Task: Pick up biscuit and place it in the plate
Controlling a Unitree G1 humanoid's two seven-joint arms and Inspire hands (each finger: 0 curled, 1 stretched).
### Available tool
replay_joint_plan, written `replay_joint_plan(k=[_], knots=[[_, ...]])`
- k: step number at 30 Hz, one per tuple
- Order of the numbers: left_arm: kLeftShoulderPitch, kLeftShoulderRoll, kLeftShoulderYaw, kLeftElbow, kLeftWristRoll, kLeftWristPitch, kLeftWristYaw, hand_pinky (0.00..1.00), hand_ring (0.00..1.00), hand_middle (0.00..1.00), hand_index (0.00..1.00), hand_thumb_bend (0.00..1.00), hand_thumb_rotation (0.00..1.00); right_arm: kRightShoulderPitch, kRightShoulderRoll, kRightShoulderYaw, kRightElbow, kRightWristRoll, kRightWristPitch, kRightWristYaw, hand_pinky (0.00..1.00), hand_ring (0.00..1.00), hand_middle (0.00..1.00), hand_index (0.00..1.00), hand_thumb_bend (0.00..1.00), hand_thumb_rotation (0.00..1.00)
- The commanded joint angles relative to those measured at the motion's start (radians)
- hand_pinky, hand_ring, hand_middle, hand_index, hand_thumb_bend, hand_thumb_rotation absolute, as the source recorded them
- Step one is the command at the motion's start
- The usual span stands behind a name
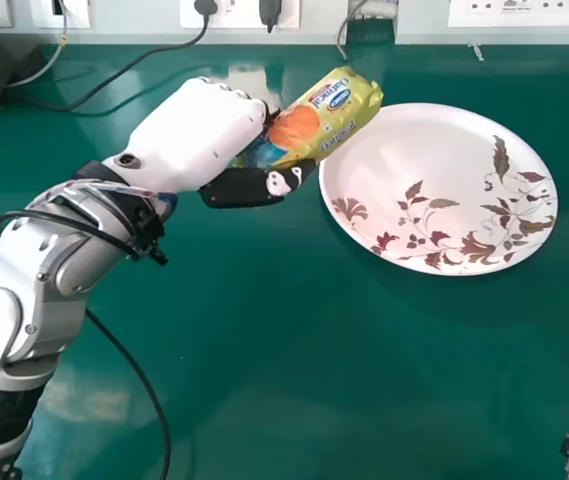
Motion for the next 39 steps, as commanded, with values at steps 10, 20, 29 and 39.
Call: replay_joint_plan(k=[10, 20, 29, 39], knots=[[-0.067, -0.05, -0.049, 0.058, 0.018, 0.02, -0.004, 0.21, 0.38, 0.44, 0.53, 0.5, 0.0, -0.008, 0.065, 0.007, -0.001, 0.013, -0.01, 0.014, 0.77, 0.91, 0.89, 0.81, 0.91, 0.39], [-0.1, -0.08, -0.077, 0.079, 0.019, 0.02, -0.016, 0.21, 0.38, 0.44, 0.52, 0.5, 0.0, -0.013, 0.057, -0.002, 0.013, 0.01, -0.012, 0.031, 0.76, 0.92, 0.9, 0.81, 0.89, 0.43], [-0.171, -0.118, -0.123, 0.133, 0.032, 0.02, -0.027, 0.21, 0.37, 0.44, 0.52, 0.5, 0.0, -0.024, 0.054, -0.009, 0.017, 0.027, -0.002, 0.033, 0.73, 0.92, 0.9, 0.81, 0.89, 0.46], [-0.224, -0.161, -0.17, 0.189, 0.055, 0.025, -0.022, 0.21, 0.38, 0.44, 0.52, 0.51, 0.0, -0.02, 0.053, -0.008, 0.018, 0.032, -0.003, 0.046, 0.7, 0.9, 0.89, 0.79, 0.89, 0.46]])
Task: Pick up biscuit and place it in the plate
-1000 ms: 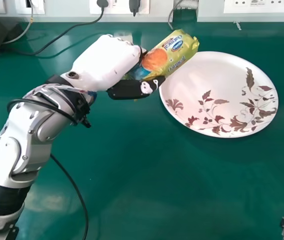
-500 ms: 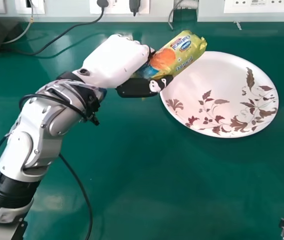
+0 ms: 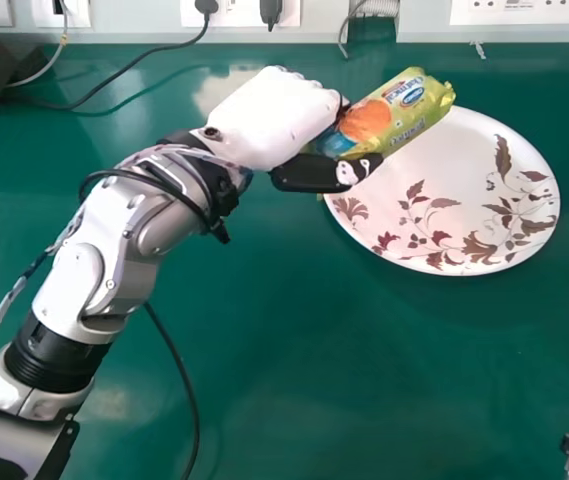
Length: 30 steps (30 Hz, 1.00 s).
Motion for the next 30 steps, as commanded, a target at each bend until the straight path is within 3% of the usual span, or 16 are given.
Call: replay_joint_plan(k=[1, 13, 30], knots=[[-0.027, -0.012, -0.014, 0.01, 0.007, 0.0, 0.012, 0.21, 0.38, 0.44, 0.52, 0.51, 0.0, -0.004, 0.057, -0.001, 0.001, 0.002, -0.002, 0.007, 0.7, 0.9, 0.89, 0.79, 0.88, 0.45], [-0.057, -0.07, -0.027, 0.084, -0.021, -0.017, 0.06, 0.18, 0.37, 0.44, 0.52, 0.5, 0.0, 0.005, 0.057, 0.004, -0.015, 0.001, 0.001, 0.0, 0.72, 0.88, 0.87, 0.78, 0.89, 0.35], [-0.187, -0.157, -0.113, 0.236, 0.038, 0.027, 0.072, 0.18, 0.37, 0.44, 0.52, 0.5, 0.0, -0.008, 0.054, -0.01, -0.016, 0.007, 0.012, -0.01, 0.73, 0.9, 0.87, 0.77, 0.9, 0.4]])
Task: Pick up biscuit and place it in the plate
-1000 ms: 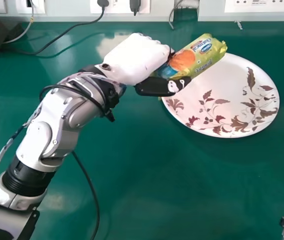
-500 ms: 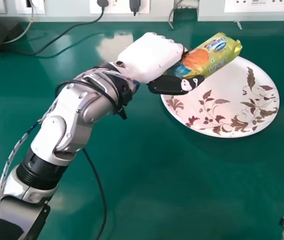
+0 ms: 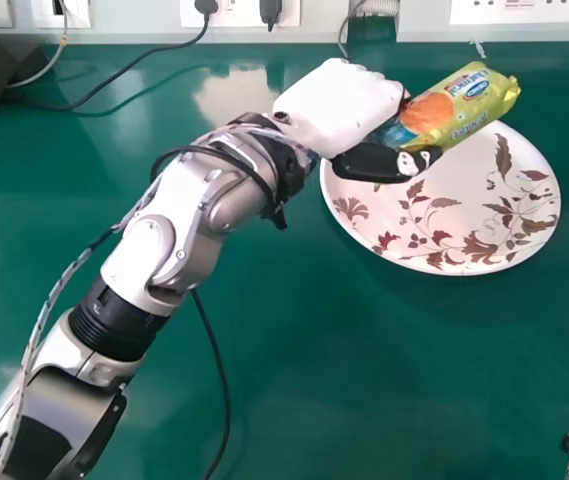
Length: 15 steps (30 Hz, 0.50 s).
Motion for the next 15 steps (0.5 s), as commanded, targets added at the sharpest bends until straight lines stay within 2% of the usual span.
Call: replay_joint_plan(k=[1, 7, 15], knots=[[-0.032, -0.014, -0.021, 0.026, 0.018, 0.012, 0.017, 0.19, 0.37, 0.44, 0.52, 0.5, 0.0, -0.006, 0.055, -0.004, -0.005, 0.002, -0.002, -0.004, 0.73, 0.9, 0.87, 0.77, 0.9, 0.4], [-0.059, -0.041, -0.05, 0.066, 0.048, 0.045, 0.018, 0.19, 0.37, 0.44, 0.52, 0.5, 0.0, -0.004, 0.058, 0.001, -0.018, -0.006, -0.003, -0.022, 0.73, 0.89, 0.87, 0.77, 0.92, 0.39], [-0.081, -0.056, -0.081, 0.136, 0.071, 0.029, 0.092, 0.18, 0.37, 0.44, 0.52, 0.5, 0.0, -0.003, 0.05, -0.002, -0.017, -0.004, 0.001, -0.02, 0.67, 0.86, 0.83, 0.75, 0.94, 0.39]])
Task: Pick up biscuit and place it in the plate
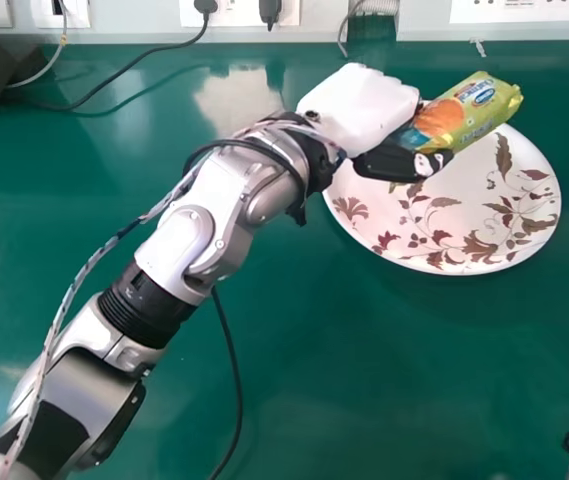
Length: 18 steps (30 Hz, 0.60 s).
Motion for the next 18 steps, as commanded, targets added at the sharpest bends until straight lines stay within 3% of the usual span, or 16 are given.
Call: replay_joint_plan(k=[1, 13, 18], knots=[[-0.033, -0.013, -0.02, 0.017, 0.015, 0.0, 0.015, 0.19, 0.37, 0.44, 0.52, 0.5, 0.0, -0.003, 0.05, -0.003, -0.01, 0.0, 0.002, -0.003, 0.67, 0.86, 0.83, 0.74, 0.94, 0.39], [-0.112, -0.044, -0.073, 0.13, 0.035, 0.006, -0.013, 0.18, 0.37, 0.44, 0.52, 0.5, 0.0, 0.001, 0.056, -0.002, -0.014, -0.007, -0.001, -0.014, 0.66, 0.85, 0.81, 0.74, 0.93, 0.39], [-0.13, -0.072, -0.073, 0.185, 0.011, 0.003, 0.009, 0.18, 0.36, 0.44, 0.52, 0.5, 0.0, 0.004, 0.056, -0.001, -0.017, 0.0, 0.004, -0.015, 0.67, 0.84, 0.77, 0.67, 0.93, 0.38]])
